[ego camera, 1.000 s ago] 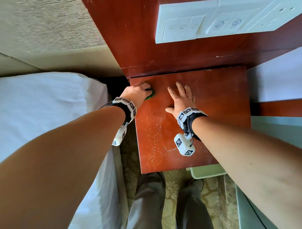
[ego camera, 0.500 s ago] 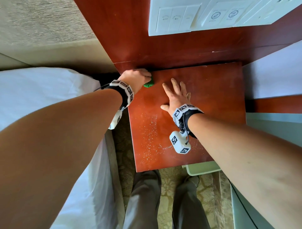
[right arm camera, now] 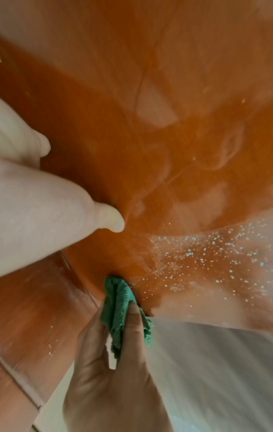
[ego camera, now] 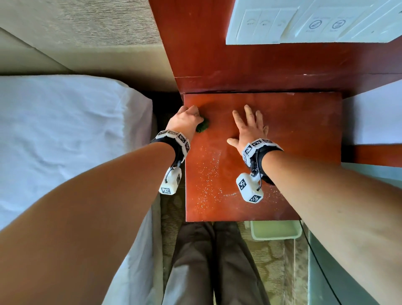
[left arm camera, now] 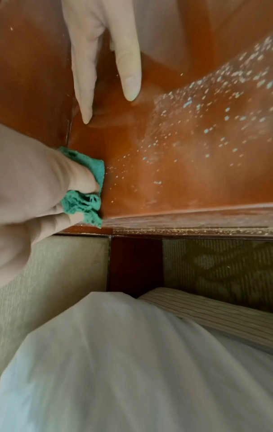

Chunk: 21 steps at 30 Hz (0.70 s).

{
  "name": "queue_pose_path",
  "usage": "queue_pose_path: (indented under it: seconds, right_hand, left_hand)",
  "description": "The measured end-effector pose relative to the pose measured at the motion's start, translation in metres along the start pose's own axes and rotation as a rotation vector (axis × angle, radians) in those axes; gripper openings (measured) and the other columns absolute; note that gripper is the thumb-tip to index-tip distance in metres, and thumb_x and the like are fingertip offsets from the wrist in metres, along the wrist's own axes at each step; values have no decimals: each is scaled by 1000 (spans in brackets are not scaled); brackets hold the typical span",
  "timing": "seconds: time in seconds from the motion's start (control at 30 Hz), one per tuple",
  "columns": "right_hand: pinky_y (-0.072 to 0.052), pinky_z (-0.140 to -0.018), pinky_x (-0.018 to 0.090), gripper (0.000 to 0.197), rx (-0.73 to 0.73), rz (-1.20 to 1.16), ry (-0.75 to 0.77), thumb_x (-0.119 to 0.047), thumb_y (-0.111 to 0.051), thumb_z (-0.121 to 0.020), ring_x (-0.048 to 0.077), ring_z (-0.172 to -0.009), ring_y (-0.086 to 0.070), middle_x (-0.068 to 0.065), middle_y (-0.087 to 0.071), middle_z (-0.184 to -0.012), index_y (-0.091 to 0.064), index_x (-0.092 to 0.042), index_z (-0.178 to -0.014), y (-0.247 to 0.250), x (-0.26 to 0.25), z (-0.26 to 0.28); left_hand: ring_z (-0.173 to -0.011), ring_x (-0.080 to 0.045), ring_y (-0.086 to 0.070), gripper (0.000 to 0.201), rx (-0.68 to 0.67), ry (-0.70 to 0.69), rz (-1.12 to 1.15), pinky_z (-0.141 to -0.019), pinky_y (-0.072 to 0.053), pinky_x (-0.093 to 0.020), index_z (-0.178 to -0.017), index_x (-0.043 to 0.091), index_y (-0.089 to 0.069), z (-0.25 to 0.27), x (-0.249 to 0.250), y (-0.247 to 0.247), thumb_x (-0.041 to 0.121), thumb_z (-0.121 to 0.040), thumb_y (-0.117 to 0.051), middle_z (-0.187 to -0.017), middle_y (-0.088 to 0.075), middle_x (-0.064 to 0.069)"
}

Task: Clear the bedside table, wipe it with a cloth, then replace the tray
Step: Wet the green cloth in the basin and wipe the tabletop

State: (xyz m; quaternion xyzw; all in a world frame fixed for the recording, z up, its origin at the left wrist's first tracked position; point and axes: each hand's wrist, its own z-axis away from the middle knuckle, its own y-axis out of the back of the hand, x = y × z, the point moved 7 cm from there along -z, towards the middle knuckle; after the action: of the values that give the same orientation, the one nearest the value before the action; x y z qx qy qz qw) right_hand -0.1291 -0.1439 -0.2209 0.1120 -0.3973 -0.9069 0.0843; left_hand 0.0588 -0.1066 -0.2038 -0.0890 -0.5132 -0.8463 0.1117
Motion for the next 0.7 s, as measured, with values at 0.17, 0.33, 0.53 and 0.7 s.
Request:
queue_pose_path:
  seconds: [0.17, 0.33, 0.53, 0.7]
  right_hand:
    - [-9, -116, 61, 86, -8, 10, 10, -42, -60, -90, 30, -147, 17, -8, 23, -158, 0, -40, -151, 0, -2, 1]
    - [-8, -116, 61, 86, 18, -3, 25, -42, -61, -90, 29, -147, 17, -7, 21, -159, -1, -40, -151, -2, 0, 0]
    - [-8, -115, 62, 86, 49, -31, 39, -41, -63, -89, 30, -147, 16, -7, 19, -160, -5, -40, -152, -5, 1, -2]
    - [-8, -115, 62, 86, 52, -32, 38, -40, -64, -88, 30, -147, 16, -7, 18, -160, -5, -39, -152, -5, 1, -1]
  left_hand:
    - [-125, -27, -38, 49, -38, 53, 10, -101, -45, -40, -136, 27, -55, 8, 2, -1, 8, -92, -56, -137, -46, 0]
    - [-138, -25, -34, 49, 155, -40, -6, -109, -38, -38, -140, 20, -53, -12, 3, 36, 5, -94, -51, -147, -46, -1]
    - [-140, -21, -34, 49, 62, -159, -133, -109, -38, -37, -142, 19, -50, -37, 15, 41, 2, -96, -44, -150, -42, 1]
    - [-142, -19, -33, 56, 54, -26, -10, -112, -35, -37, -143, 21, -48, -36, -3, 33, -3, -93, -45, -153, -38, 3]
